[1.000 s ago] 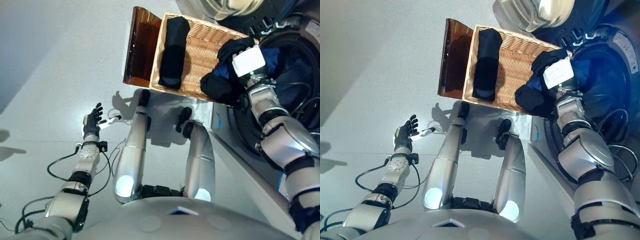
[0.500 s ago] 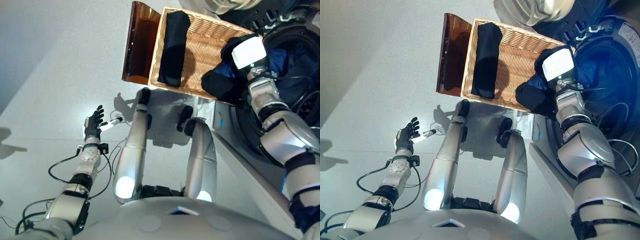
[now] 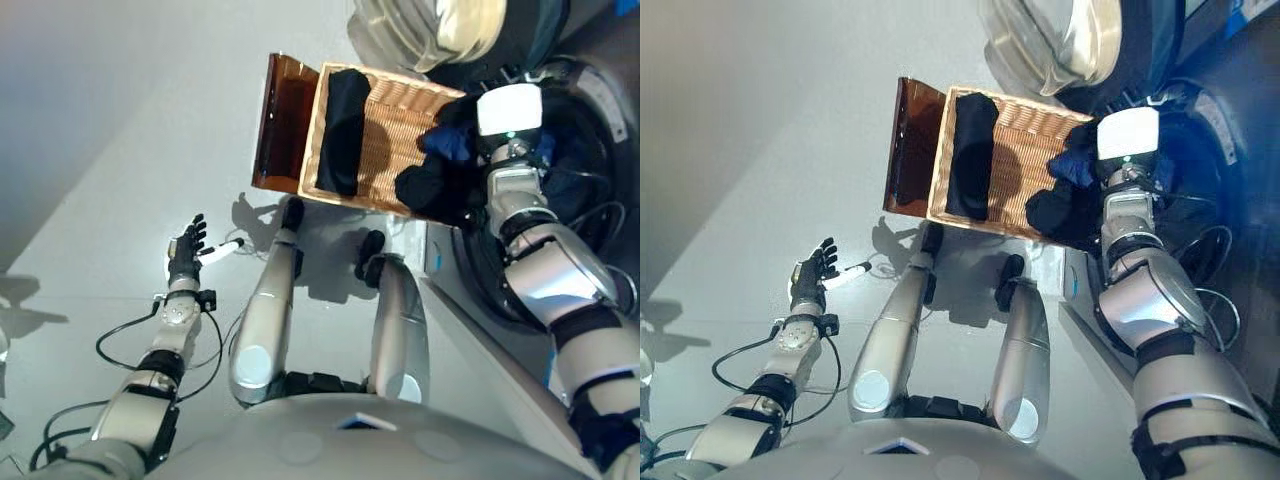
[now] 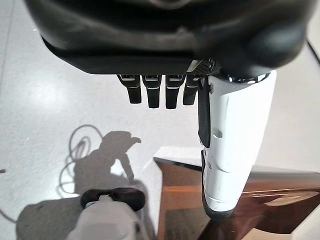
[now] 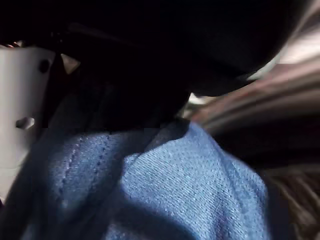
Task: Pick up the clothes and place them into the washing machine
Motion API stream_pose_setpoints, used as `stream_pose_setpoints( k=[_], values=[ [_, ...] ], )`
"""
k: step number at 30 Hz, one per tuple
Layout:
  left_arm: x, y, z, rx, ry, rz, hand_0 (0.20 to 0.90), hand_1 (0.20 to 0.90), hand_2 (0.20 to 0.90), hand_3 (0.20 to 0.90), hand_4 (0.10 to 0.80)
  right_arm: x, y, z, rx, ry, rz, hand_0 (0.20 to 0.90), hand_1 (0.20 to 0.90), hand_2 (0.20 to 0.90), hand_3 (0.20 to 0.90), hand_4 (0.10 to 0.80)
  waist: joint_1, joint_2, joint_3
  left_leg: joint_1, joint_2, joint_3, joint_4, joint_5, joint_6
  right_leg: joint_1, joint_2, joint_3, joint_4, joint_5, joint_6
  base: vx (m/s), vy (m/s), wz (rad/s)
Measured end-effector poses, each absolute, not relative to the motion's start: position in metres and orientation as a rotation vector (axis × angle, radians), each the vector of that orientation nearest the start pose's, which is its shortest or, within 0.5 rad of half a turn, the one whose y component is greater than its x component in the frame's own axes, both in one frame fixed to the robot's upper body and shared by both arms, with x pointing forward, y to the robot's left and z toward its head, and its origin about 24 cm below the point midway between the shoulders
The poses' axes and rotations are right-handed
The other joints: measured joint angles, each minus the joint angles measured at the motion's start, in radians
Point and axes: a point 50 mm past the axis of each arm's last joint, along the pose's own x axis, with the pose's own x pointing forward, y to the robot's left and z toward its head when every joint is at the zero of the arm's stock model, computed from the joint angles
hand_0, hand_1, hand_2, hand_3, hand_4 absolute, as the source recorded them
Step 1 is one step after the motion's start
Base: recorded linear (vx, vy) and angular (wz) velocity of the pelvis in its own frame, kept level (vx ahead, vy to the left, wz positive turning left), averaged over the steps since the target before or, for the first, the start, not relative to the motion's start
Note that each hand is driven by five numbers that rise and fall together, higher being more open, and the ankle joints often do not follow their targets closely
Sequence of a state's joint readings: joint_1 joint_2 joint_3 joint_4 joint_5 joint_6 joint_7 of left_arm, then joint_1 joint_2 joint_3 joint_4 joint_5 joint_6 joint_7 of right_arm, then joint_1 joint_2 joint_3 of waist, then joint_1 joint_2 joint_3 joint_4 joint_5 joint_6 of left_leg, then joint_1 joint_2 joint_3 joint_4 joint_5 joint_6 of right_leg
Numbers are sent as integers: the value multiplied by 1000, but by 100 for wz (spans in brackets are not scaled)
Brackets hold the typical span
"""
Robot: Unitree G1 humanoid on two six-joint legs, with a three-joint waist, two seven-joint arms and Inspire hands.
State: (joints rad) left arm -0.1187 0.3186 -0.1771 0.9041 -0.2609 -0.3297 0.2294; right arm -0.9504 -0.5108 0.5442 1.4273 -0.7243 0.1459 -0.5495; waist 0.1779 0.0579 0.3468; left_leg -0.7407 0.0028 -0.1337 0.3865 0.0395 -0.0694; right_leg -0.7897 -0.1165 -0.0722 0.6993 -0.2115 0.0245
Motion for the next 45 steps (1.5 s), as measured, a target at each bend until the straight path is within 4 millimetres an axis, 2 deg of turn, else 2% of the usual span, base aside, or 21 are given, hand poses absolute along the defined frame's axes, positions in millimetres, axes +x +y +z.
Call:
stream_pose_setpoints(
  k=[1,4,6,11,12,13,14,18,19,20,22,24,27,29,31,35,39,40,42,44,45],
  values=[
    [216,240,-79,206,448,269,900,900,900,900,800,365,-290,87,-1560,243,-470,200,200,200,200,300,1,22,-4,28,-2,4,-26,10,6,27,-4,2,-24,7,7,69,91,-2],
    [209,241,-83,210,469,270,900,900,900,900,800,363,-288,80,-1260,295,-562,200,200,200,200,300,2,50,-15,83,-13,12,-68,19,17,76,-14,8,-59,15,19,74,121,-3],
    [198,242,-90,213,504,273,900,900,900,900,800,362,-287,77,-968,305,-632,200,200,200,200,300,-2,71,-26,130,-22,37,-105,28,36,112,-20,30,-93,26,36,37,92,-19],
    [191,243,-94,224,528,275,900,900,900,900,800,354,-297,69,-574,343,-761,200,200,200,200,300,-21,95,-42,143,-38,72,-118,30,59,117,-32,64,-120,43,61,17,84,-13],
    [191,243,-94,234,528,268,900,900,900,900,800,350,-300,63,-428,355,-810,200,200,200,200,300,-25,102,-46,143,-43,73,-118,30,62,119,-35,67,-124,47,68,18,75,-3],
    [191,242,-94,235,527,266,900,900,900,900,800,347,-302,60,-363,360,-832,200,200,200,200,300,-27,104,-48,143,-44,75,-118,30,64,118,-35,69,-125,47,69,18,72,-7],
    [193,241,-93,237,521,259,900,900,900,900,800,341,-306,53,-144,342,-901,200,200,200,200,300,-28,107,-49,145,-45,85,-118,28,67,115,-36,80,-127,47,68,18,86,-12],
    [194,234,-94,238,518,237,900,900,900,900,800,323,-314,32,186,330,-1013,200,200,200,200,300,-30,142,-65,155,-52,103,-128,24,75,114,-41,98,-130,45,66,22,64,-13],
    [194,233,-94,237,516,232,900,900,900,900,800,322,-311,30,262,311,-1024,200,200,200,200,300,-32,149,-66,156,-51,110,-128,22,75,113,-40,103,-131,45,66,32,96,-16],
    [194,230,-94,233,511,225,900,900,900,900,800,321,-307,26,451,243,-1040,200,200,200,200,300,-41,154,-67,155,-52,117,-130,21,76,103,-39,118,-126,45,66,31,76,-20],
    [191,221,-97,216,517,216,900,900,900,900,800,318,-293,14,650,182,-1050,200,200,200,200,300,-55,178,-71,156,-52,123,-135,21,77,98,-38,126,-128,47,66,37,61,-14],
    [191,211,-99,188,515,204,900,900,900,900,800,311,-288,4,769,170,-1102,200,200,200,200,300,-56,199,-77,156,-52,129,-137,20,78,95,-37,132,-130,48,68,30,44,-7],
    [189,201,-103,157,526,198,900,900,900,900,800,307,-284,0,875,135,-1147,200,200,200,200,300,-55,215,-85,156,-53,137,-148,23,81,82,-35,142,-128,50,71,28,32,-10],
    [188,196,-104,133,527,197,900,900,900,900,800,308,-289,5,929,80,-1176,200,200,200,200,300,-53,231,-92,156,-52,136,-151,24,83,82,-35,141,-129,50,72,35,32,2],
    [186,192,-104,119,522,190,900,900,900,900,800,312,-297,23,976,-34,-1205,200,200,200,200,300,-52,254,-101,156,-53,134,-155,26,83,81,-35,140,-128,50,72,35,18,5],
    [185,186,-104,126,507,153,900,900,900,900,800,315,-320,62,853,-153,-1312,200,200,200,200,300,-25,293,-126,159,-57,125,-168,36,79,79,-39,134,-121,47,75,15,7,8],
    [184,181,-104,126,498,123,900,900,900,900,800,323,-342,106,869,-281,-1333,200,200,200,200,300,-5,311,-141,162,-66,122,-197,48,72,59,-47,136,-104,35,70,22,13,4],
    [182,180,-104,124,497,108,900,900,900,900,800,322,-354,126,865,-346,-1338,200,200,200,200,300,4,317,-146,162,-70,122,-204,50,72,53,-51,139,-100,32,69,41,19,-1],
    [178,180,-106,124,509,105,900,900,900,900,800,324,-365,155,902,-428,-1336,200,200,200,200,300,5,328,-155,163,-74,123,-215,58,78,49,-55,141,-99,32,73,37,21,2],
    [176,181,-107,122,512,107,900,900,900,900,800,320,-372,160,862,-450,-1338,354,354,354,354,410,4,330,-156,164,-77,124,-217,61,82,48,-58,142,-98,34,78,12,8,2],
    [175,181,-108,121,517,99,900,900,900,900,800,319,-374,161,884,-451,-1348,834,834,834,834,753,4,330,-157,164,-79,128,-219,61,82,44,-59,148,-98,35,80,19,16,-3]
  ],
)
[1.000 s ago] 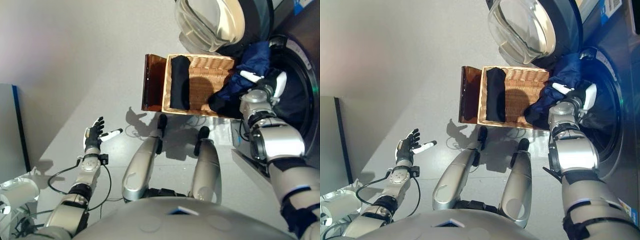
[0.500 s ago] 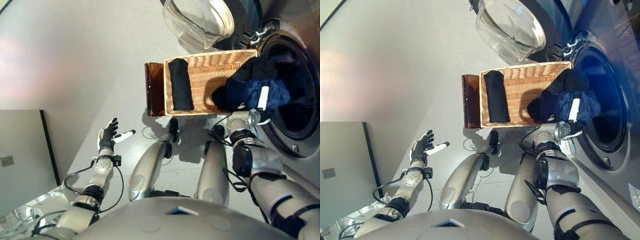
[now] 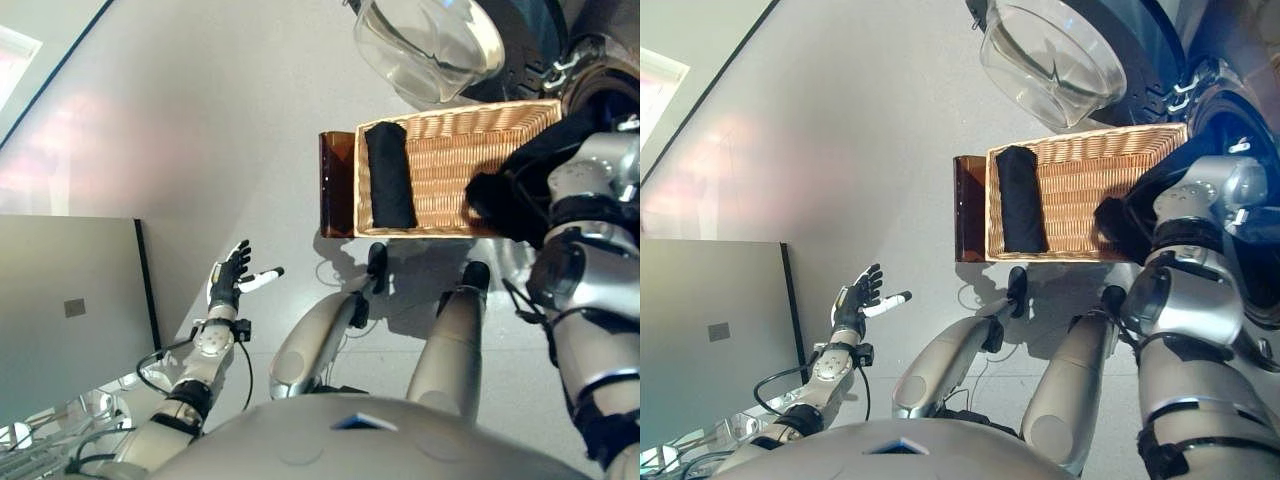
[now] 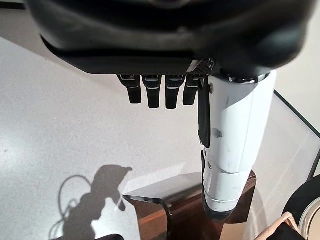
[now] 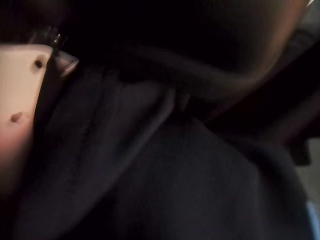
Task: Pick up the clothes and place them into the washing machine
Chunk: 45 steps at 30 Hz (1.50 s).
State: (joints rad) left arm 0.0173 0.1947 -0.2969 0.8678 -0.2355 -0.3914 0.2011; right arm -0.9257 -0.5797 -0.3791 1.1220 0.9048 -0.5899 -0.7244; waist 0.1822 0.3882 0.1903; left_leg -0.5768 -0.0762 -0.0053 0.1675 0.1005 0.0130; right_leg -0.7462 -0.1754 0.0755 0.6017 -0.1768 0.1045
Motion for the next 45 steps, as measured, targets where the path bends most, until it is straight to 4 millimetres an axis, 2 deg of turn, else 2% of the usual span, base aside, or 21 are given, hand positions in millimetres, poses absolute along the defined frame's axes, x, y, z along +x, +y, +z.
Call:
stream_pose_setpoints(
  k=[1,9,18,26,28,30,31,32,33,34,36,37,41,43,45],
  values=[
    [175,180,-108,120,516,94,900,900,900,900,800,319,-375,162,884,-454,-1348,900,900,900,900,800,0,1,0,0,-1,0,0,0,0,0,-1,1,1,1,3,0,0,0],
    [177,179,-107,102,511,78,900,900,900,900,800,324,-376,170,853,-478,-1250,900,900,900,900,800,1,1,-1,0,-7,13,-13,5,5,-14,-3,20,2,0,7,7,-6,-3],
    [176,179,-108,100,520,64,900,900,900,900,800,325,-381,163,790,-466,-1152,900,900,900,900,800,-3,0,0,13,-6,9,-12,5,5,-1,-1,18,3,2,11,-4,-1,0],
    [175,181,-111,92,547,53,900,900,900,900,800,335,-375,147,710,-334,-985,900,900,900,900,800,-30,-32,19,17,-2,9,-1,4,5,9,4,18,3,4,12,-13,-6,0],
    [174,183,-112,92,557,59,900,900,900,900,800,337,-367,135,717,-281,-968,900,900,900,900,800,-33,-56,17,18,3,10,2,4,4,10,10,19,1,6,9,4,-36,-6],
    [175,183,-114,92,578,52,900,900,900,900,800,335,-359,108,768,-206,-963,900,900,900,900,800,-34,-83,23,45,19,4,3,-2,-5,49,24,8,-19,11,2,4,-29,-9],
    [174,183,-114,91,580,51,900,900,900,900,800,335,-356,104,775,-188,-960,900,900,900,900,800,-34,-86,21,49,21,4,2,-3,-6,55,26,6,-20,10,-1,16,-49,-4],
    [174,182,-115,86,584,49,900,900,900,900,800,335,-342,84,797,-146,-936,900,900,900,900,800,-38,-110,20,50,29,-3,2,-6,-10,64,31,-6,-31,13,-5,17,-49,-1],
    [174,184,-115,86,585,51,900,900,900,900,800,333,-339,77,803,-138,-926,900,900,900,900,800,-35,-110,15,55,32,-4,1,-7,-11,70,33,-7,-35,14,-6,41,-52,1],
    [173,184,-115,87,592,50,900,900,900,900,800,331,-329,60,847,-87,-928,900,900,900,900,800,-34,-132,10,62,36,-7,-3,-8,-13,79,36,-12,-41,14,-8,35,-40,-2],
    [171,184,-117,90,604,53,900,900,900,900,800,327,-318,43,863,-48,-914,900,900,900,900,800,-38,-148,6,69,40,-11,-2,-10,-15,94,39,-18,-52,16,-10,66,-52,2],
    [170,185,-118,92,613,54,900,900,900,900,800,324,-305,26,875,7,-894,900,900,900,900,800,-49,-164,6,82,46,-20,-3,-12,-17,119,43,-31,-68,18,-12,74,-48,10],
    [162,189,-125,89,670,62,900,900,900,900,800,307,-265,-20,945,164,-860,900,900,900,900,800,-55,-206,-2,136,61,-29,-17,-20,-20,192,55,-48,-115,24,-18,61,-37,-1],
    [160,193,-127,96,692,76,900,900,900,900,800,299,-246,-39,952,242,-821,900,900,900,900,800,-54,-216,-10,153,63,-36,-24,-20,-21,219,56,-61,-136,25,-22,60,-23,6],
    [158,196,-129,96,704,88,900,900,900,900,800,296,-233,-47,959,284,-795,900,900,900,900,800,-51,-225,-16,156,62,-39,-32,-20,-20,221,53,-61,-139,27,-21,46,-31,5]
  ],
)
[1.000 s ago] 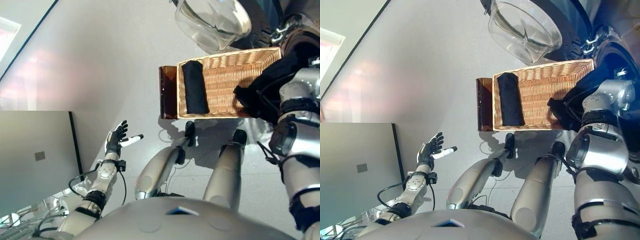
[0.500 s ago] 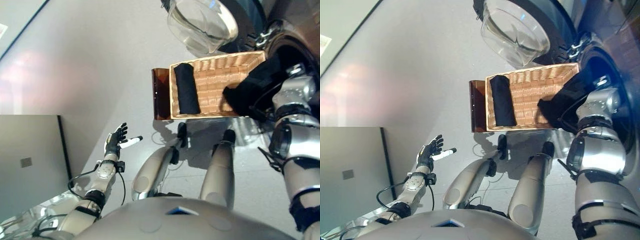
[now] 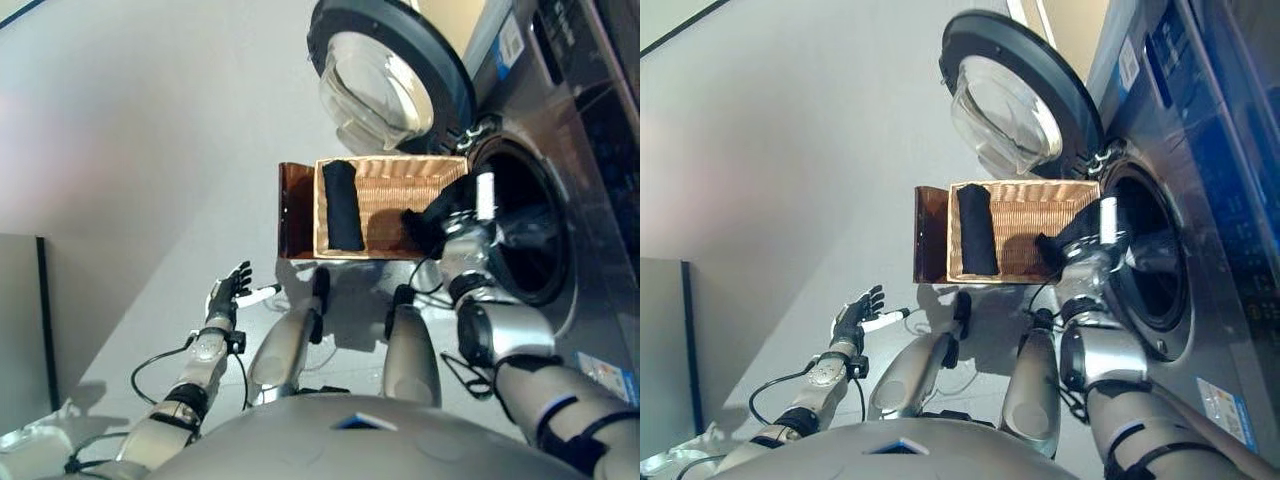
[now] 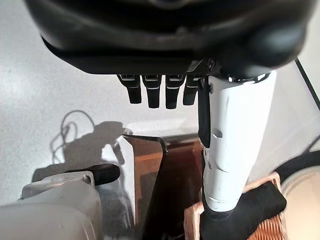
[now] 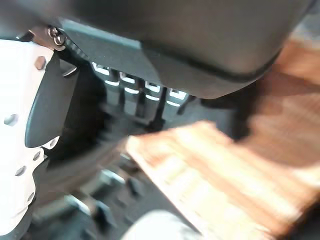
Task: Pick up the clothes and place them into the washing machine
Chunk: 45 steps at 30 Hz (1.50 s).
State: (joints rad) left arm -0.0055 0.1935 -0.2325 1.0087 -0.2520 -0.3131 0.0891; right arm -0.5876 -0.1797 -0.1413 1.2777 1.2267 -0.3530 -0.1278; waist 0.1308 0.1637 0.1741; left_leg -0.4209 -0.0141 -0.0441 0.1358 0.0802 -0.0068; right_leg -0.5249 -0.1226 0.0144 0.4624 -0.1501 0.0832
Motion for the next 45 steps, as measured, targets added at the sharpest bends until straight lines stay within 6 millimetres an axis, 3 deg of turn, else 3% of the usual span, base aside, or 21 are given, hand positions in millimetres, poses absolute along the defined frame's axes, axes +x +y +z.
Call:
stream_pose_setpoints(
  k=[6,11,16,19,20,21,23,26,31,35,39,45],
  values=[
    [151,202,-133,99,740,117,900,900,900,900,800,278,-214,-69,935,387,-753,900,900,900,900,800,19,-28,-6,41,5,-19,-9,-3,3,69,0,-20,-49,10,3,43,-29,6],
    [144,215,-135,136,773,133,900,900,900,900,800,268,-209,-80,770,480,-653,900,900,900,900,800,20,-102,-23,56,1,-26,-17,-3,5,99,0,-34,-76,14,5,34,-49,6],
    [147,235,-129,160,752,184,900,900,900,900,800,288,-212,-57,145,487,-309,900,900,900,900,800,8,-161,-21,55,3,-27,-16,-4,5,104,4,-35,-93,25,6,-5,-21,-3],
    [142,249,-127,176,760,225,900,900,900,900,800,309,-201,-20,-372,323,-37,900,900,900,900,800,-11,-176,-7,54,6,-20,-16,-7,4,113,7,-35,-114,37,7,8,-3,-3],
    [140,252,-127,181,761,231,900,900,900,900,800,312,-201,-11,-468,269,3,900,900,900,900,800,-11,-179,-5,54,8,-18,-16,-7,5,116,8,-34,-122,41,6,11,-16,-6],
    [141,253,-126,195,756,224,900,900,900,900,800,311,-210,3,-685,174,61,900,900,900,900,800,-5,-185,-1,52,13,-16,-16,-10,7,117,9,-32,-131,45,8,12,-32,-2],
    [136,257,-126,210,766,230,900,900,900,900,800,315,-219,12,-874,127,81,900,900,900,900,800,-1,-191,3,50,12,-19,-15,-10,9,125,10,-35,-145,51,11,-4,-13,3],
    [136,261,-124,234,761,228,900,900,900,900,800,318,-231,14,-1200,134,151,900,900,900,900,800,-4,-201,17,46,12,-22,-15,-11,9,129,9,-41,-155,54,10,-14,-20,5],
    [144,263,-121,242,740,230,900,900,900,900,800,313,-233,6,-1661,80,375,900,900,900,900,800,-3,-199,46,38,9,-31,-14,-10,11,128,11,-51,-162,55,11,-25,-19,1],
    [165,261,-113,241,684,222,900,900,900,900,800,309,-238,-5,-1838,95,480,900,900,900,900,800,10,-191,86,10,11,-37,0,-11,10,109,14,-56,-159,61,19,-58,-20,6],
    [178,260,-106,245,642,233,900,900,900,900,800,308,-244,-11,-1879,144,496,900,900,900,900,800,22,-184,125,4,11,-42,4,-12,8,104,15,-58,-149,61,19,-66,-23,3],
    [193,259,-98,245,588,252,900,900,900,900,800,325,-254,7,-1927,165,385,900,900,900,900,800,22,-174,190,-48,9,-46,65,-24,3,57,14,-59,-95,50,12,-66,-19,3]
  ],
)
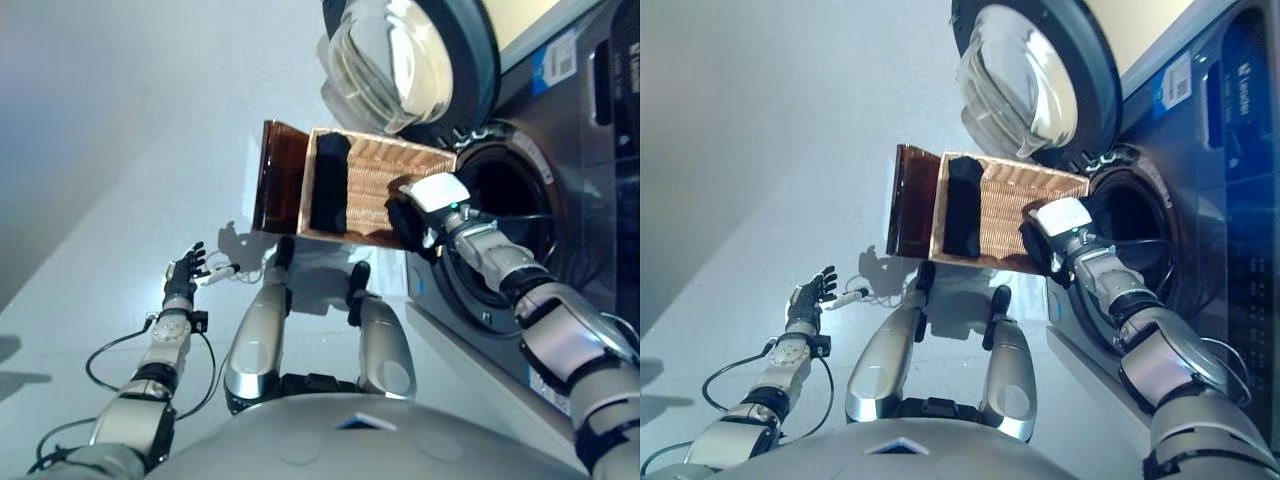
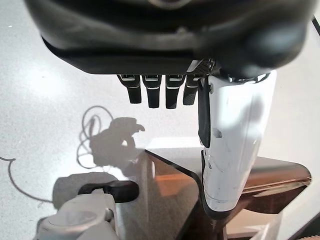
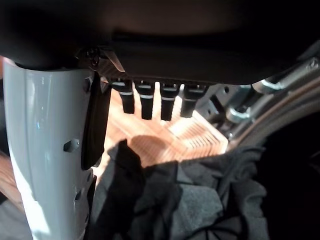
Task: Pick up the clothes and place them into the washing machine
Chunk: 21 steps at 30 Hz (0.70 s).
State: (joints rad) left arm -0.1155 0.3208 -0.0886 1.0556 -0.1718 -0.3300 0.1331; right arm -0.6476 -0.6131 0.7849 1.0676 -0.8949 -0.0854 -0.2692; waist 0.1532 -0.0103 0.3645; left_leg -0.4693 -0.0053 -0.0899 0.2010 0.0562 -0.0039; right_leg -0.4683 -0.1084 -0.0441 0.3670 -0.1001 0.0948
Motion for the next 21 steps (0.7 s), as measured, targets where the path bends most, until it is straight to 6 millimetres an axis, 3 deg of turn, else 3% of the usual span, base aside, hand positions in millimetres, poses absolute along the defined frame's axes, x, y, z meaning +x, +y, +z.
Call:
stream_pose_setpoints(
  k=[8,21],
  values=[
    [197,261,-95,226,568,279,900,900,900,900,800,339,-259,26,-1932,156,284,900,900,900,900,800,-2,6,31,-101,-3,-8,115,-28,-15,-108,-2,3,132,-42,-25,-48,-15,2],
    [200,266,-88,195,524,334,900,900,900,900,800,345,-249,35,-1890,101,253,900,900,900,900,800,-6,19,47,-237,-1,-24,214,-35,-25,-250,4,2,258,-61,-46,-30,-29,2]
  ],
)
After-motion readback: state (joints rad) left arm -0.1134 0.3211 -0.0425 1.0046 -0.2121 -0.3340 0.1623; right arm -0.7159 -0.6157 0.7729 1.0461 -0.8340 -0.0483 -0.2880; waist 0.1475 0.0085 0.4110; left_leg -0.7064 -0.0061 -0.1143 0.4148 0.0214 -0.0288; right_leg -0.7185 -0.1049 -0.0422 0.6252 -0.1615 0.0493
